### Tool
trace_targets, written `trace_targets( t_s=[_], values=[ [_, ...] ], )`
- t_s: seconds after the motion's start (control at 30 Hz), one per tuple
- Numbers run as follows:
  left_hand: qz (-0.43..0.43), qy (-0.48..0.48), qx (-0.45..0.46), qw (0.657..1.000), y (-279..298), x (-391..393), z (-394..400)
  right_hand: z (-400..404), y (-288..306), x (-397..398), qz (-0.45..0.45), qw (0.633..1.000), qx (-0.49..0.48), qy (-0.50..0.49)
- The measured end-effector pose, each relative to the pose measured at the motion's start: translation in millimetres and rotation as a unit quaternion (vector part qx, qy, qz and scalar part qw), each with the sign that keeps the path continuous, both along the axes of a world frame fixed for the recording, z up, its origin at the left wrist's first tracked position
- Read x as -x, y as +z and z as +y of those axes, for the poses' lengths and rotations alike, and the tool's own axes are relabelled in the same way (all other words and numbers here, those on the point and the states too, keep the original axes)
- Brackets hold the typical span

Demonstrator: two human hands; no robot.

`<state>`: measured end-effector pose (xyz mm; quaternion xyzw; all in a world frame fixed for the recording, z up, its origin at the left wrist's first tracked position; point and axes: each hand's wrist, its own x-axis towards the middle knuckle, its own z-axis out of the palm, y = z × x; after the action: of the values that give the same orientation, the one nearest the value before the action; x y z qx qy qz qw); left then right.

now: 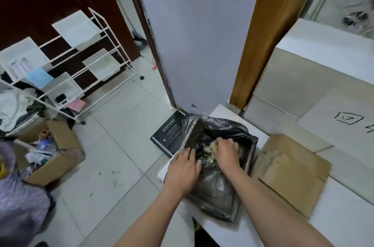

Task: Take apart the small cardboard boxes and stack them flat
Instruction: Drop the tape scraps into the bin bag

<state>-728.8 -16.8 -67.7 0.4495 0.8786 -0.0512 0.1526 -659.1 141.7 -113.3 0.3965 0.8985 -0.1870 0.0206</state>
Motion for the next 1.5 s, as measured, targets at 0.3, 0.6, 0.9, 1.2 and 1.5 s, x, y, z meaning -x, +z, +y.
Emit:
trace_targets(
  t_s=[0.3,0.6,0.9,1.2,1.5],
  values=[
    [-0.030,-0.011,0.011,0.999,-20,39,18,8,-30,21,-0.123,0.992,-0.013,0.026],
    [-0.014,-0.033,0.012,0.999,-15,56,23,13,-15,25,-0.094,0.994,0.050,-0.023],
    [-0.025,-0.038,0.010,0.999,-9,62,-5,-3,3,12,-0.085,0.994,0.028,-0.054],
    [-0.034,-0.091,-0.015,0.995,18,53,-35,-92,57,-28,-0.133,0.985,0.081,-0.076],
    [-0.075,-0.268,-0.049,0.959,46,-51,-42,-169,130,-134,-0.185,0.960,0.038,-0.208]
  ],
)
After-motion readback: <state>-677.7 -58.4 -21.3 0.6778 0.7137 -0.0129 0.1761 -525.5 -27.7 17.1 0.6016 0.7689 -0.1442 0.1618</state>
